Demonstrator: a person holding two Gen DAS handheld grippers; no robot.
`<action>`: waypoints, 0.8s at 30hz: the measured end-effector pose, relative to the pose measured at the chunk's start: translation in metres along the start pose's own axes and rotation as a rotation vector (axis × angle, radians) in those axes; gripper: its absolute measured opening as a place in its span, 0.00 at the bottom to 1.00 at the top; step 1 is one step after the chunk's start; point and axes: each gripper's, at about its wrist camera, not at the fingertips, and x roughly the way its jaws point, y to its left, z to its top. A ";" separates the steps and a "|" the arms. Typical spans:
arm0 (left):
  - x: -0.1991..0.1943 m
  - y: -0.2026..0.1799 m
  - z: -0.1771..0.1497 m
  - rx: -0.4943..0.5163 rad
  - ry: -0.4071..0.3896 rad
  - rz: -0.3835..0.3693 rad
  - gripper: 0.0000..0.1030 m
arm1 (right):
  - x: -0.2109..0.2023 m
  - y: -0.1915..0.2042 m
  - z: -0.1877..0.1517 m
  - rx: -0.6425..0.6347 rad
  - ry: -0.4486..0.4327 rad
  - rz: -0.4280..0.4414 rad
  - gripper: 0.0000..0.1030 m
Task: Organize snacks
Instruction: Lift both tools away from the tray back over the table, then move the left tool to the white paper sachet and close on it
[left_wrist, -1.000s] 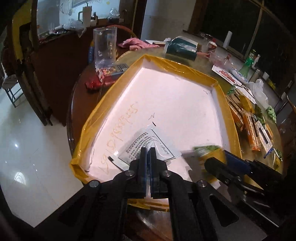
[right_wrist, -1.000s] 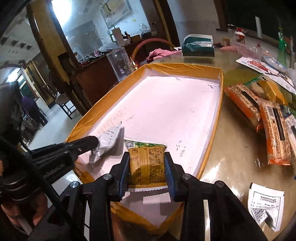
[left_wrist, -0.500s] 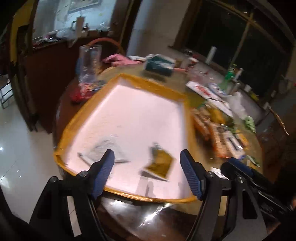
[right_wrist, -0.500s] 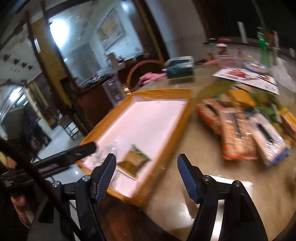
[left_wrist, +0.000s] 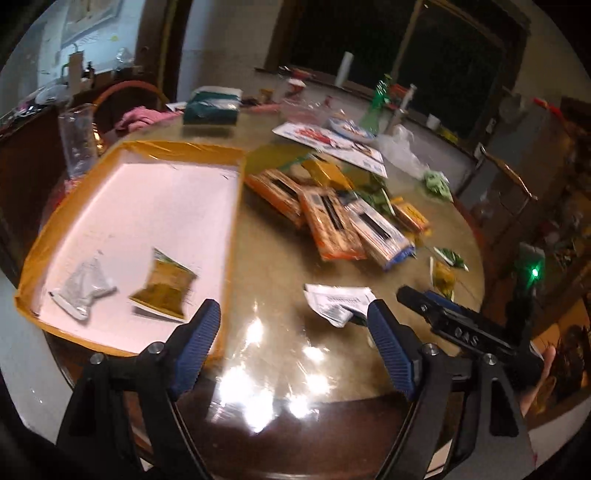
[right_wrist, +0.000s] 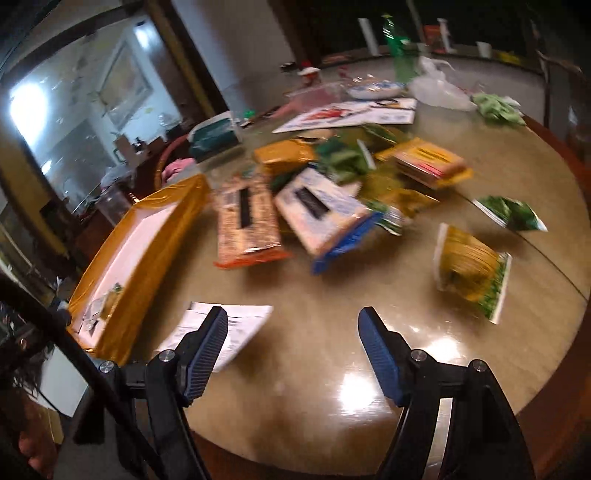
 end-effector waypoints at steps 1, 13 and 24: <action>0.001 -0.004 -0.002 0.006 0.003 -0.002 0.80 | 0.000 -0.004 0.000 0.010 0.002 -0.002 0.71; 0.026 -0.020 -0.009 0.035 0.071 0.001 0.80 | -0.002 -0.019 -0.006 0.059 -0.014 0.011 0.71; 0.054 -0.029 -0.009 0.057 0.113 -0.010 0.80 | -0.004 -0.026 -0.006 0.096 -0.030 0.044 0.71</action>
